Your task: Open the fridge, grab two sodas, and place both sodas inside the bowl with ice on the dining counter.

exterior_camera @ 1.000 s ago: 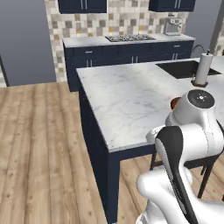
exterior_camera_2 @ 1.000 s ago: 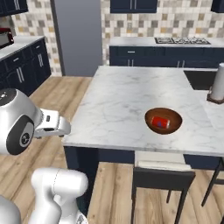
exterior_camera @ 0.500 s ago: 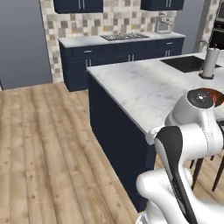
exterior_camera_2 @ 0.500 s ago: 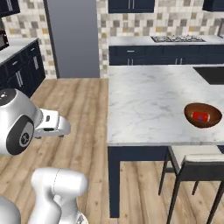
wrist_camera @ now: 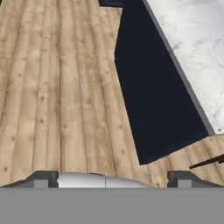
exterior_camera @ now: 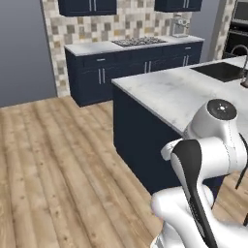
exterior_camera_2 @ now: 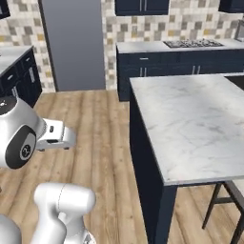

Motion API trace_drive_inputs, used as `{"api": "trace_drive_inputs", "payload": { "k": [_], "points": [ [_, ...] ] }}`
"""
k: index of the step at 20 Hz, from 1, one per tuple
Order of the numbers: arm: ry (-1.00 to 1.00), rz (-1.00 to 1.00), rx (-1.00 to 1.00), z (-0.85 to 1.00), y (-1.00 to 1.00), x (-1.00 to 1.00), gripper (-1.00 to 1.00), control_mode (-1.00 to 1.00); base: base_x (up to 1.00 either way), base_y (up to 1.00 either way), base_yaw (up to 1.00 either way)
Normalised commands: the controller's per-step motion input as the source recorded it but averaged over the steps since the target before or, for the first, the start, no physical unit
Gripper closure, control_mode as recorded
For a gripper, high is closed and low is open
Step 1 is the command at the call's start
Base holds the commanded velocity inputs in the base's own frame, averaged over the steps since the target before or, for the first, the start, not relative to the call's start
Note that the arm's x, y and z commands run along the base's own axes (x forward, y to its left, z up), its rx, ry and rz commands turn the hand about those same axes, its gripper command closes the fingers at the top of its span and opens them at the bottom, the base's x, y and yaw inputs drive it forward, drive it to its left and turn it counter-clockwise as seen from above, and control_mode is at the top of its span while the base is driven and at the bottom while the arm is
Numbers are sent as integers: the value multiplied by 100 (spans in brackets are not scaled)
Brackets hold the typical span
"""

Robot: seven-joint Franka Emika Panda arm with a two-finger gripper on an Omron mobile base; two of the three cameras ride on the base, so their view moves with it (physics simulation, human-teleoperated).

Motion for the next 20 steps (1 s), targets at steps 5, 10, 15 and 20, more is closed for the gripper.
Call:
{"api": "trace_drive_inputs", "payload": {
  "k": [5,10,15,20],
  "points": [
    [0,0,0,0,0,0,-100,100,100,98,-9],
    [0,0,0,0,0,0,-100,100,100,94,-20],
    [0,0,0,0,0,0,-100,100,100,65,-26],
    [0,0,0,0,0,0,-100,100,99,43,-42]
  ]
}}
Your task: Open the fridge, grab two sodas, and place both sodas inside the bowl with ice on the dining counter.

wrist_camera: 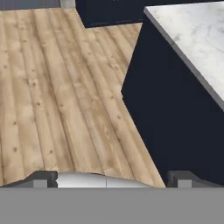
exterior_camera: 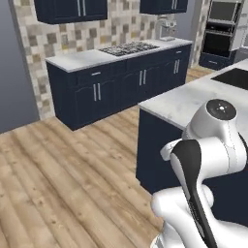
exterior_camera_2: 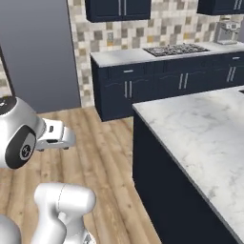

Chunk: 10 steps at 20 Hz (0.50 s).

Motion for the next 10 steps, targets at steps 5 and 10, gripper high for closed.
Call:
{"api": "trace_drive_inputs", "payload": {
  "k": [5,10],
  "points": [
    [0,0,0,0,0,0,-100,100,91,67,-44],
    [0,0,0,0,0,0,-100,100,83,73,-43]
  ]
}}
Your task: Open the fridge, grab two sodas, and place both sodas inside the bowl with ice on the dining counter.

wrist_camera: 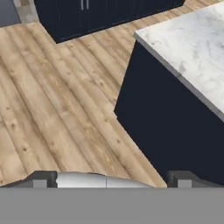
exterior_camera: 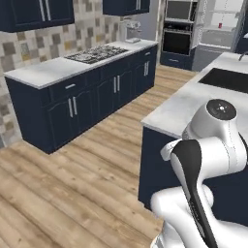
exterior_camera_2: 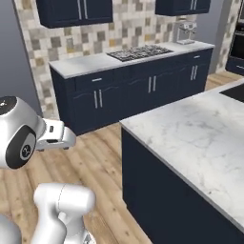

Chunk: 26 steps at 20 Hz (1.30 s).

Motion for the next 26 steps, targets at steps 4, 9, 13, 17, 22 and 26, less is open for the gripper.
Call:
{"api": "trace_drive_inputs", "payload": {
  "k": [4,9,13,17,22,26],
  "points": [
    [0,0,0,0,0,0,-100,100,81,88,-37],
    [0,0,0,0,0,0,-100,100,80,89,-37],
    [0,0,0,0,0,0,-100,100,85,84,-38],
    [0,0,0,0,0,0,-100,100,78,77,-41],
    [0,0,0,0,0,0,-100,100,78,75,-42],
    [0,0,0,0,0,0,-100,100,88,73,-43]
  ]
}}
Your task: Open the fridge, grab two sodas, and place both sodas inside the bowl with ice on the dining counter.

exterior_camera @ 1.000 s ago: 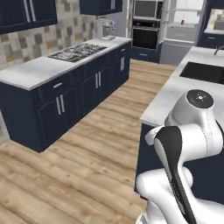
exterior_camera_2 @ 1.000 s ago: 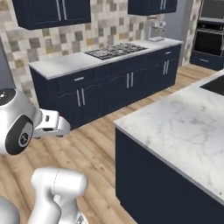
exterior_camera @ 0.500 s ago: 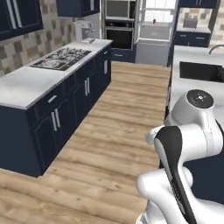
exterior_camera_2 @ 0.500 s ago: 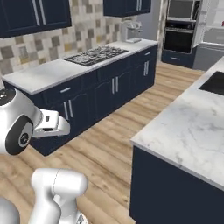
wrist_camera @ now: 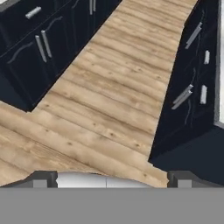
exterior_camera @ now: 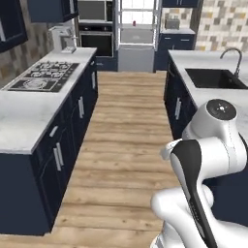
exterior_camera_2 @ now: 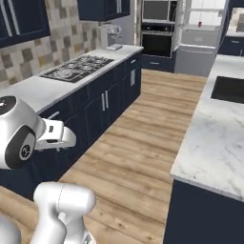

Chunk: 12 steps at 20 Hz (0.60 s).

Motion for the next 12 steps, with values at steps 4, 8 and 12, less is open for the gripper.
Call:
{"api": "trace_drive_inputs", "payload": {
  "k": [4,8,12],
  "points": [
    [0,0,0,0,0,0,-100,100,96,68,-43],
    [0,0,0,0,0,0,-100,100,100,59,-38],
    [0,0,0,0,0,0,-100,100,100,31,-32]
  ]
}}
